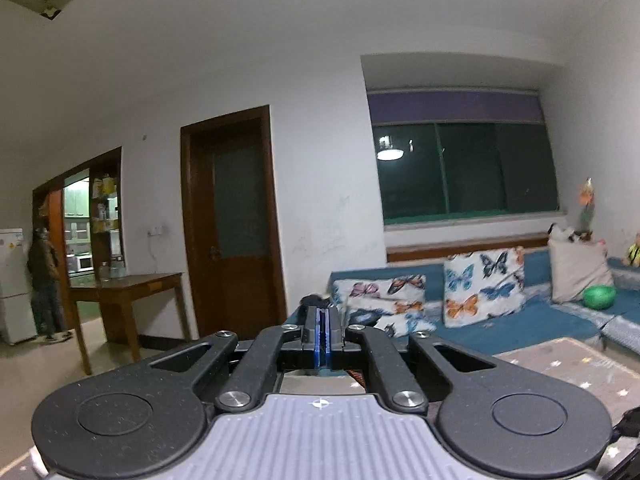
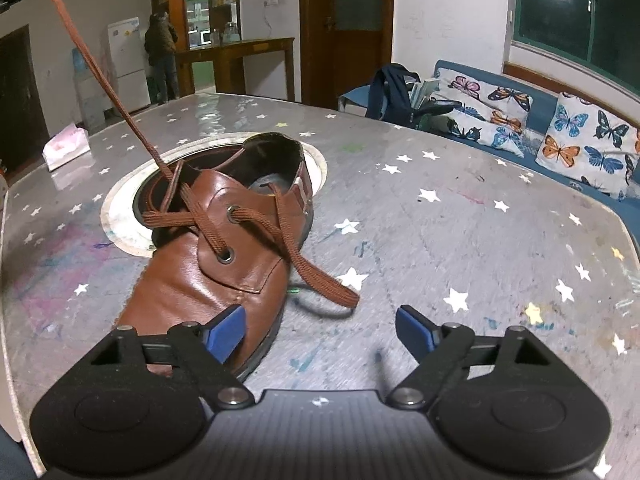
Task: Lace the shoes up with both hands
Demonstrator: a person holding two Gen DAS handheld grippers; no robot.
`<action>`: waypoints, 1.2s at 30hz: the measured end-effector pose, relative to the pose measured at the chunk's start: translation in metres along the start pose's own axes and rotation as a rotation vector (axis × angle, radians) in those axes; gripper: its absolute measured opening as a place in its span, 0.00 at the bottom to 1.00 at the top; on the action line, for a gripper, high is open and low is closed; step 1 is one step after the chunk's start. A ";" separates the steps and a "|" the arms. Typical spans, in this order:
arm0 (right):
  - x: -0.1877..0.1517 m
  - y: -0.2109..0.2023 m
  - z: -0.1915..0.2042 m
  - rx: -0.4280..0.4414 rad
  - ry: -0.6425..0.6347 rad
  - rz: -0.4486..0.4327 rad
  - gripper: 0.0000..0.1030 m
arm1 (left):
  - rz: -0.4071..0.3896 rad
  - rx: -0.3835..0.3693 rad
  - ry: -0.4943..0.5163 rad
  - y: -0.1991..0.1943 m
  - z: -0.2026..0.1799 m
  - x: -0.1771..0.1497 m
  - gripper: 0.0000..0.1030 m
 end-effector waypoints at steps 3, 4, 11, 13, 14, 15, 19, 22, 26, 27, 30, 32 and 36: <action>0.002 0.005 -0.002 -0.005 -0.026 -0.006 0.73 | 0.009 0.010 0.002 0.007 0.002 -0.001 0.02; 0.003 0.007 -0.003 -0.009 -0.033 -0.009 0.69 | 0.010 0.013 0.002 0.008 0.003 -0.002 0.02; 0.023 0.017 0.008 0.049 -0.099 -0.040 0.49 | 0.036 0.026 -0.005 0.019 0.006 -0.009 0.03; 0.030 0.019 0.013 0.071 -0.123 -0.050 0.42 | 0.049 0.035 -0.006 0.021 0.009 -0.013 0.03; 0.034 0.020 0.015 0.080 -0.136 -0.052 0.40 | 0.056 0.040 -0.009 0.022 0.011 -0.015 0.03; 0.037 0.021 0.016 0.082 -0.148 -0.053 0.39 | 0.062 0.044 -0.013 0.023 0.013 -0.017 0.03; 0.046 0.025 0.020 0.106 -0.205 -0.053 0.29 | 0.086 0.053 -0.032 0.026 0.023 -0.024 0.03; 0.048 0.028 0.027 0.116 -0.271 -0.044 0.21 | 0.099 0.062 -0.033 0.028 0.026 -0.028 0.03; 0.046 0.027 0.039 0.120 -0.343 -0.050 0.04 | 0.117 0.071 -0.044 0.031 0.031 -0.035 0.03; 0.045 0.027 0.041 0.115 -0.352 -0.053 0.04 | 0.121 0.075 -0.045 0.032 0.033 -0.036 0.03; 0.046 0.024 0.038 0.085 -0.318 -0.085 0.02 | 0.137 0.097 -0.052 0.035 0.040 -0.042 0.03; 0.047 0.022 0.032 0.061 -0.285 -0.105 0.02 | 0.147 0.111 -0.062 0.036 0.046 -0.045 0.03; 0.046 0.018 0.018 0.037 -0.239 -0.104 0.02 | 0.181 0.129 -0.073 0.041 0.053 -0.055 0.03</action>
Point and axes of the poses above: each gripper's, at about its wrist camera, not at the fingertips, and y roughly the way its jaws point, z to its left, x to its top, the point moved 8 cm from there along y, roughly the way its jaws point
